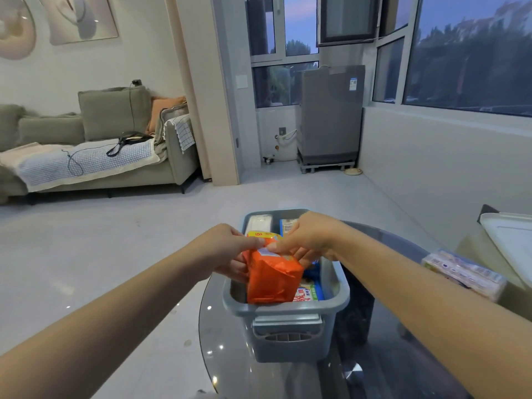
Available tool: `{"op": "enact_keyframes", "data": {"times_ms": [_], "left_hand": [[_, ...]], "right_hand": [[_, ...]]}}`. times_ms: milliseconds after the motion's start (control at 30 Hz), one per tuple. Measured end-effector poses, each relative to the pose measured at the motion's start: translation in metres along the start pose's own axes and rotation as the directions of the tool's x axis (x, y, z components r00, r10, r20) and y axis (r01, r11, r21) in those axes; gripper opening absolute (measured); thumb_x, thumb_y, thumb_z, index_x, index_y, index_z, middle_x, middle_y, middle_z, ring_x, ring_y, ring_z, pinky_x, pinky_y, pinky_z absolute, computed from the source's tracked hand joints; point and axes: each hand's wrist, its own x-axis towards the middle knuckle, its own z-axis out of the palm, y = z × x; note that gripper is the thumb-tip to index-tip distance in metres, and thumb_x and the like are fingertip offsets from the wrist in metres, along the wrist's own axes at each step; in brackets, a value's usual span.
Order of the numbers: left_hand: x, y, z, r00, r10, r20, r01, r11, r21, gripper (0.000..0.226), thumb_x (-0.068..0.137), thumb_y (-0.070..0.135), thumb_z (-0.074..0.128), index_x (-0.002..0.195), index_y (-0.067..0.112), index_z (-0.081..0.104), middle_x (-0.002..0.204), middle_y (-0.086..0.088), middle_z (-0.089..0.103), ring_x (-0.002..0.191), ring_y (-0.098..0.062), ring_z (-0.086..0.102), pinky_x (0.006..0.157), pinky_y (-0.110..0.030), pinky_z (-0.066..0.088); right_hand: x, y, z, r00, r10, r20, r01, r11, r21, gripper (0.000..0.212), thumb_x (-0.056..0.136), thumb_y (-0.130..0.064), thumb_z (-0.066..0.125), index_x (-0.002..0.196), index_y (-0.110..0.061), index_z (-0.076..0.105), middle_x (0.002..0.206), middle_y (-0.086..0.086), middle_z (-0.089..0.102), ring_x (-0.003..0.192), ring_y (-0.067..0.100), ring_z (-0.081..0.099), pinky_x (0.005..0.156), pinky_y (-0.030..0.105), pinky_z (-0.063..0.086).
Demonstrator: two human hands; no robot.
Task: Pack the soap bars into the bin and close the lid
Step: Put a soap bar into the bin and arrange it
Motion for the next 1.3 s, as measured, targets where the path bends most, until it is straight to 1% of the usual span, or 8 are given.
{"op": "enact_keyframes", "data": {"times_ms": [100, 233, 400, 633, 767, 867, 1100, 1300], "left_hand": [[0.005, -0.007, -0.005, 1.000, -0.022, 0.009, 0.020, 0.988, 0.156, 0.039, 0.084, 0.035, 0.067, 0.103, 0.001, 0.065, 0.064, -0.010, 0.065, 0.054, -0.018, 0.063, 0.058, -0.027, 0.059], [0.011, -0.021, -0.003, 0.994, 0.112, -0.021, -0.104, 0.966, 0.238, 0.040, 0.078, 0.038, 0.072, 0.104, 0.008, 0.072, 0.077, -0.002, 0.068, 0.072, -0.012, 0.060, 0.059, -0.019, 0.044], [0.016, -0.036, 0.005, 0.996, 0.087, -0.019, -0.085, 0.993, 0.084, 0.047, 0.073, 0.037, 0.076, 0.113, 0.016, 0.062, 0.109, -0.002, 0.058, 0.098, -0.017, 0.055, 0.078, -0.027, 0.047], [0.015, -0.053, 0.011, 0.996, -0.052, 0.077, 0.066, 0.979, -0.192, 0.088, 0.075, 0.013, 0.076, 0.142, 0.032, 0.022, 0.124, -0.014, 0.053, 0.100, -0.031, 0.063, 0.077, -0.039, 0.057], [0.011, -0.060, 0.021, 0.997, -0.038, 0.067, 0.050, 0.982, -0.180, 0.068, 0.078, 0.001, 0.070, 0.137, 0.013, 0.039, 0.123, -0.022, 0.060, 0.108, -0.038, 0.061, 0.096, -0.051, 0.049], [0.011, -0.060, 0.023, 0.993, -0.096, 0.074, 0.111, 0.969, -0.220, 0.054, 0.081, 0.003, 0.068, 0.130, 0.008, 0.046, 0.117, -0.022, 0.063, 0.106, -0.038, 0.062, 0.094, -0.049, 0.051], [0.015, -0.061, 0.026, 0.992, -0.125, 0.012, 0.125, 0.971, -0.202, 0.051, 0.080, 0.010, 0.071, 0.127, 0.006, 0.050, 0.113, -0.020, 0.065, 0.103, -0.036, 0.064, 0.094, -0.050, 0.051], [0.007, -0.053, 0.034, 0.974, 0.083, -0.210, -0.083, 0.997, 0.007, 0.057, 0.086, 0.035, 0.064, 0.135, 0.017, 0.041, 0.127, -0.007, 0.056, 0.096, -0.015, 0.056, 0.063, -0.020, 0.047]], "right_hand": [[0.009, 0.004, 0.019, 0.999, 0.019, -0.042, -0.021, 0.998, -0.052, 0.033, 0.072, -0.036, 0.077, 0.080, -0.007, 0.064, 0.055, 0.000, 0.068, 0.045, 0.009, 0.065, 0.043, 0.018, 0.052], [0.016, 0.022, 0.035, 0.997, 0.004, -0.073, -0.012, 0.995, -0.100, 0.049, 0.073, -0.044, 0.073, 0.104, -0.008, 0.063, 0.078, 0.003, 0.068, 0.062, 0.012, 0.068, 0.052, 0.021, 0.053], [0.020, 0.034, 0.037, 0.999, 0.053, -0.011, -0.054, 0.998, -0.037, 0.058, 0.071, -0.046, 0.074, 0.110, -0.006, 0.060, 0.090, 0.006, 0.072, 0.074, 0.015, 0.071, 0.070, 0.027, 0.059], [0.024, 0.033, 0.043, 0.987, 0.133, 0.094, -0.128, 0.990, -0.055, 0.054, 0.068, -0.041, 0.078, 0.105, -0.007, 0.059, 0.076, 0.002, 0.069, 0.057, 0.011, 0.069, 0.046, 0.019, 0.053], [0.029, 0.030, 0.055, 0.978, 0.163, 0.133, -0.140, 0.976, -0.170, 0.053, 0.074, -0.043, 0.072, 0.110, -0.007, 0.059, 0.083, 0.001, 0.065, 0.073, 0.015, 0.066, 0.077, 0.029, 0.057], [0.030, 0.031, 0.054, 0.972, 0.190, 0.140, -0.167, 0.973, -0.159, 0.052, 0.077, -0.043, 0.070, 0.112, -0.007, 0.059, 0.087, 0.002, 0.067, 0.080, 0.016, 0.065, 0.088, 0.033, 0.054], [0.025, 0.035, 0.048, 0.948, 0.239, 0.211, -0.255, 0.965, 0.055, 0.045, 0.083, -0.034, 0.066, 0.117, -0.005, 0.057, 0.084, 0.005, 0.069, 0.072, 0.013, 0.067, 0.059, 0.020, 0.055], [0.008, 0.037, 0.040, 0.989, 0.087, 0.117, -0.098, 0.991, 0.095, 0.049, 0.085, -0.029, 0.065, 0.126, -0.004, 0.053, 0.101, 0.014, 0.071, 0.076, 0.016, 0.070, 0.066, 0.025, 0.059]]}}
